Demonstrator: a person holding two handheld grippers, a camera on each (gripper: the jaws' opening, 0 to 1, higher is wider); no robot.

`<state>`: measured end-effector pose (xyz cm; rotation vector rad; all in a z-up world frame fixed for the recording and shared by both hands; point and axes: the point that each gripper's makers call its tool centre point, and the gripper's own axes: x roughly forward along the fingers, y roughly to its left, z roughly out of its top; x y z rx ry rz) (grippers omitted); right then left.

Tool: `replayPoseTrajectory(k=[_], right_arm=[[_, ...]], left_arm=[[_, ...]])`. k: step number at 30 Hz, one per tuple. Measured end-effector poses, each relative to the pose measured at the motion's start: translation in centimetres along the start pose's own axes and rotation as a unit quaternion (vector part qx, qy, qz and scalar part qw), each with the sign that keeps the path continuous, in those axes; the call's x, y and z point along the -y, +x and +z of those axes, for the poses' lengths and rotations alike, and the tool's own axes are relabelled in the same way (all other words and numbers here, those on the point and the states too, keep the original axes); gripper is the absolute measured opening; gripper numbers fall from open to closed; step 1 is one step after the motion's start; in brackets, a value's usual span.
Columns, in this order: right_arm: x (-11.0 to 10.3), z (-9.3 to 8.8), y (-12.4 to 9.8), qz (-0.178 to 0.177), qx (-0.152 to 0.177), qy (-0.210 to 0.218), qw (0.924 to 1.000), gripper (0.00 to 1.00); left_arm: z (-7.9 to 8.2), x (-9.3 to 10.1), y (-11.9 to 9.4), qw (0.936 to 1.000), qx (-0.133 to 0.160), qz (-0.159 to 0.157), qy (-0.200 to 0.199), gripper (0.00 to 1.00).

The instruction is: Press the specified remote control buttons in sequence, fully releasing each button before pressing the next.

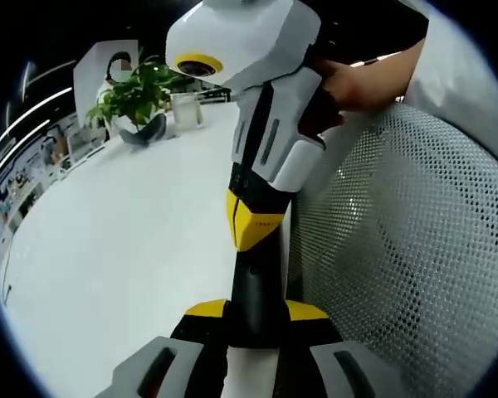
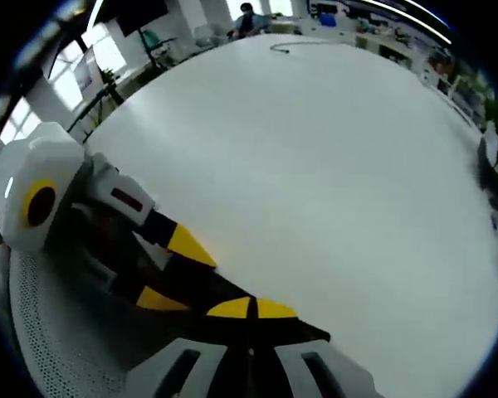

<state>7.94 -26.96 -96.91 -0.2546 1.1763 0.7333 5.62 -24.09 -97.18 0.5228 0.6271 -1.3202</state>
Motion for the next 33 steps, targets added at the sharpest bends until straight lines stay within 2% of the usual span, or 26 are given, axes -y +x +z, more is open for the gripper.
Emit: replayPoseTrajectory(k=[4,10,15,20,27,30,33], right_arm=[[0.1,0.1,0.0,0.001,0.0,0.012,0.9999,0.0],[0.6,-0.2,-0.5,-0.001,-0.016,0.037,0.9992,0.0],[0.5,0.3,-1.2,0.03,0.006,0.101,0.9944,0.0],[-0.4,-0.7,-1.1,0.065,-0.031,0.142,0.9873,0.0],[-0.8,-0.9,-1.0,0.064,-0.04,0.131,0.9885,0.0],[-0.4,-1.1,-0.8,0.044,-0.044,0.113,0.9917,0.0],[-0.7,-1.0,-0.8,0.041,-0.044,0.098,0.9934,0.0]], left_arm=[[0.0,0.0,0.0,1.0,0.0,0.0,0.001,0.24],[0.0,0.0,0.0,1.0,-0.001,0.0,0.002,0.24],[0.0,-0.1,0.1,1.0,-0.003,0.002,0.001,0.25],[-0.1,-0.4,-0.1,0.9999,-0.006,0.005,-0.012,0.27],[-0.2,-0.6,-0.1,0.9998,-0.008,0.008,-0.018,0.25],[-0.2,-0.5,-0.1,0.9998,-0.007,0.009,-0.018,0.25],[-0.1,-0.5,-0.2,0.9998,-0.004,0.009,-0.016,0.25]])
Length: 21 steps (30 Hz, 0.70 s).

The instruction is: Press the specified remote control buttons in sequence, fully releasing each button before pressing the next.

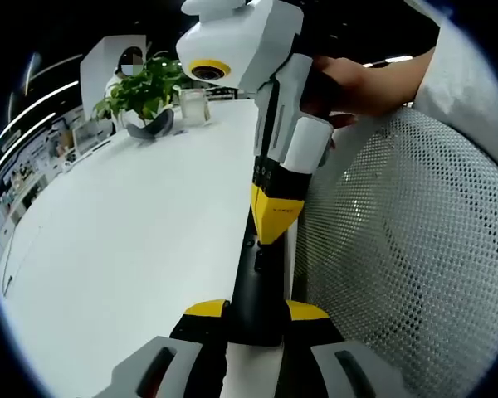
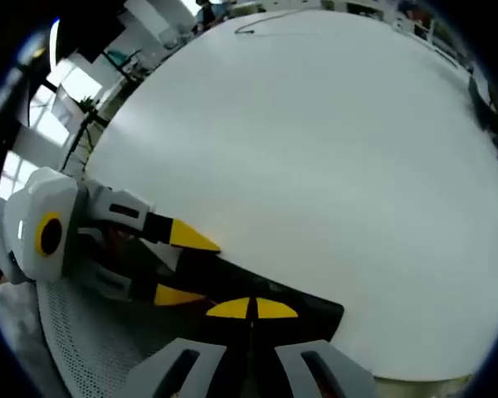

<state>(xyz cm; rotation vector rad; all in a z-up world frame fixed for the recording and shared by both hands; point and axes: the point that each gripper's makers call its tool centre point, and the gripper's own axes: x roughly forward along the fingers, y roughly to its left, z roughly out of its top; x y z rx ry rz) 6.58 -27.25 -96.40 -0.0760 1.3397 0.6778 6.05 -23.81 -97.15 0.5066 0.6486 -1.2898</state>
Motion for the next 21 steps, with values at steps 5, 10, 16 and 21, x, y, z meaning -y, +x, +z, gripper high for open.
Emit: replayPoseTrajectory(k=[5,10,16,21], right_arm=[[0.12,0.32,0.0,-0.003,0.008,-0.008,0.9999,0.0],[0.1,0.28,0.08,0.001,0.007,-0.006,1.0,0.0],[0.18,0.22,0.19,0.002,0.013,-0.024,0.9996,0.0],[0.18,0.24,0.19,0.013,0.018,-0.025,0.9994,0.0]], left_arm=[[-0.02,0.01,0.01,1.0,0.003,-0.001,0.004,0.24],[0.01,0.02,-0.02,1.0,0.004,-0.001,0.004,0.24],[-0.01,0.02,0.03,1.0,0.004,-0.002,0.006,0.24],[-0.01,0.0,0.05,1.0,0.004,-0.001,0.005,0.24]])
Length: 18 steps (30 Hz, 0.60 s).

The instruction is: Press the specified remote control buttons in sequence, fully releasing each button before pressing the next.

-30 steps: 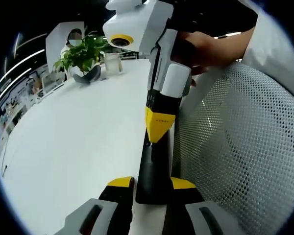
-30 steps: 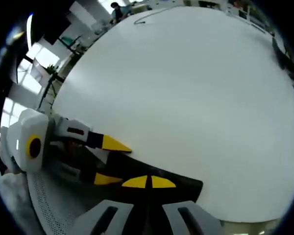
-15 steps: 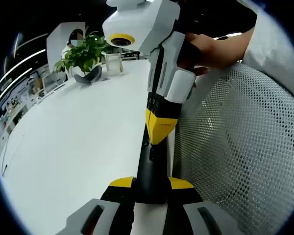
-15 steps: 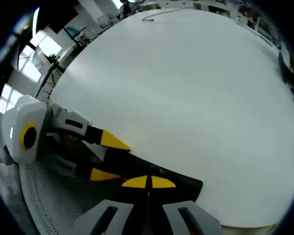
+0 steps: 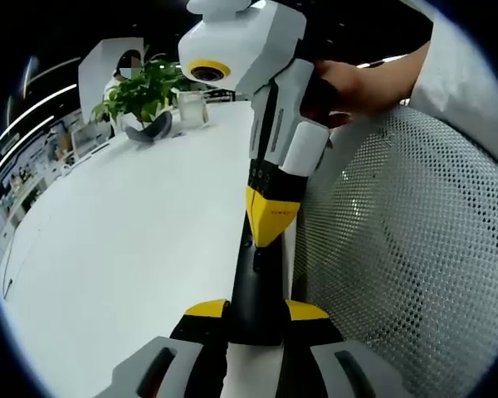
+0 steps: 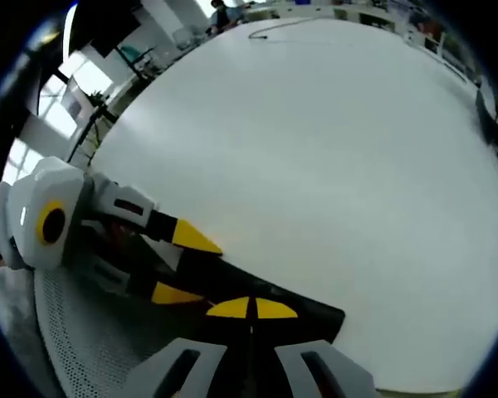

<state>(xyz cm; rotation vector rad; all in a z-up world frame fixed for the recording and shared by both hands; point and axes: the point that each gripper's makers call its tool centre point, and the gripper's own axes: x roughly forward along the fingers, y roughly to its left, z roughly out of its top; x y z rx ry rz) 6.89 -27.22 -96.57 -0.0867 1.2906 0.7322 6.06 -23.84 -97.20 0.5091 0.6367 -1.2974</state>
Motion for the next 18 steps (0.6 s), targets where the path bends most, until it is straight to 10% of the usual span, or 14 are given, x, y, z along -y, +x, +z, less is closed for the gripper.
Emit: replayPoseTrajectory(k=[18], right_arm=[[-0.2,-0.9,-0.3,0.037,-0.025,0.095,0.9945,0.0]], left_arm=[[0.0,0.0,0.0,1.0,0.002,-0.001,0.001,0.24]])
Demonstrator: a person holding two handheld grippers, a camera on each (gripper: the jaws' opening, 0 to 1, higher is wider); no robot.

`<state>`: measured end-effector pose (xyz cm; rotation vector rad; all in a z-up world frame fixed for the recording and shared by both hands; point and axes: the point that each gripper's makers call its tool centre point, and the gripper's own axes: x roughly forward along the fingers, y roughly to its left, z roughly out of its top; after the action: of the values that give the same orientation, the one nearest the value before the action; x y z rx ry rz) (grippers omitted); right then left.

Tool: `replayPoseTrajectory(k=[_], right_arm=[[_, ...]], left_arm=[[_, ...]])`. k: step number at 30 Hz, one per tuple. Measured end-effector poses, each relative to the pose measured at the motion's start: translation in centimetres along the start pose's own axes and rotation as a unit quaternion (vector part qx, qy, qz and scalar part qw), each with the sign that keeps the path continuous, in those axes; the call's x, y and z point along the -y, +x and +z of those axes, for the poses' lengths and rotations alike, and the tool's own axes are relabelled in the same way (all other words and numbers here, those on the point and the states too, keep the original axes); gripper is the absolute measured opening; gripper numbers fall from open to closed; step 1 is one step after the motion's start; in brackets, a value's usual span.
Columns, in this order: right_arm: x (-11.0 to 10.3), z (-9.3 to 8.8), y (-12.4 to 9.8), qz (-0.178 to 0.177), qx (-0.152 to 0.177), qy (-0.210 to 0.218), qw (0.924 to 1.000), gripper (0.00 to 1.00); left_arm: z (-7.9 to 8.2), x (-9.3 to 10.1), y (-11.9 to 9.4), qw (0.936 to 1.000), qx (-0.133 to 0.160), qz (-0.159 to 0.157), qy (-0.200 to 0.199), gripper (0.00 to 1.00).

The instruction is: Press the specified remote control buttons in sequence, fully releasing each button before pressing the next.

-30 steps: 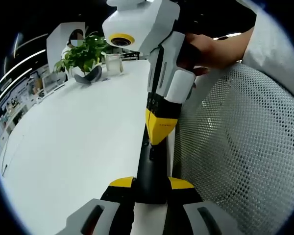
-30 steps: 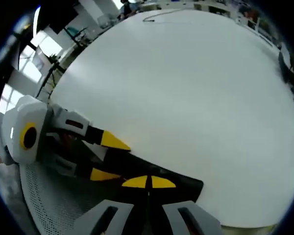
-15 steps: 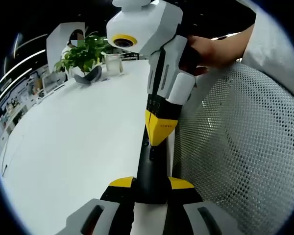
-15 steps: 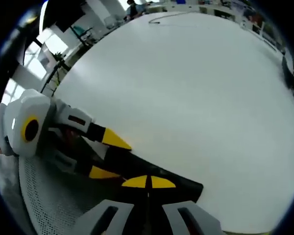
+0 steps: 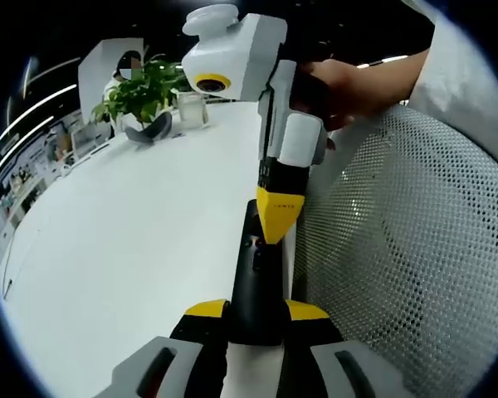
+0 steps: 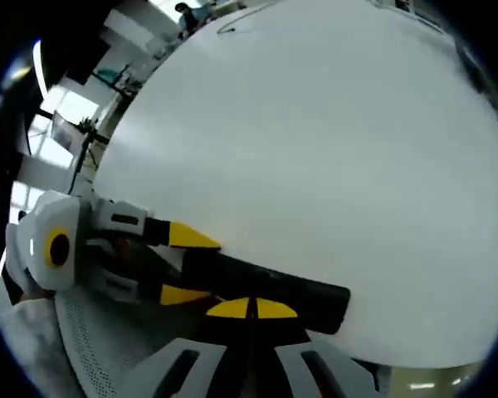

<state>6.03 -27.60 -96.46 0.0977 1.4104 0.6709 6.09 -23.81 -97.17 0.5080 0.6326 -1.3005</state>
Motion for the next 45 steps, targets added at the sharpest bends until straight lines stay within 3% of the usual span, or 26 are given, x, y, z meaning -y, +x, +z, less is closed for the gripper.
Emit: replayPoseTrajectory(k=[3,12,25,33,35,39,45], right_arm=[[-0.23,-0.37,0.17,0.002,-0.013,-0.001,0.9999,0.0],[-0.35,-0.25,0.21,0.004,-0.011,-0.007,0.9999,0.0],[-0.28,-0.53,0.52,-0.016,-0.014,-0.054,0.9983,0.0],[-0.2,-0.43,0.5,-0.014,-0.013,-0.05,0.9986,0.0],[-0.19,-0.39,0.48,-0.007,-0.012,-0.033,0.9994,0.0],[-0.23,-0.26,0.31,0.036,-0.013,0.044,0.9983,0.0],[-0.9,0.32,0.25,0.047,0.005,0.028,0.9985,0.0]], left_arm=[[0.0,0.02,-0.03,1.0,0.0,0.001,0.0,0.24],[-0.01,0.04,-0.07,1.0,0.002,0.0,0.001,0.24],[0.04,0.09,0.04,1.0,0.004,-0.002,0.002,0.25],[0.06,0.07,0.05,1.0,0.005,-0.002,0.002,0.25],[0.08,0.08,0.04,1.0,0.005,-0.002,0.003,0.25],[0.04,0.06,0.05,1.0,0.006,-0.002,0.001,0.25],[0.01,0.1,0.04,1.0,0.005,-0.003,0.002,0.25]])
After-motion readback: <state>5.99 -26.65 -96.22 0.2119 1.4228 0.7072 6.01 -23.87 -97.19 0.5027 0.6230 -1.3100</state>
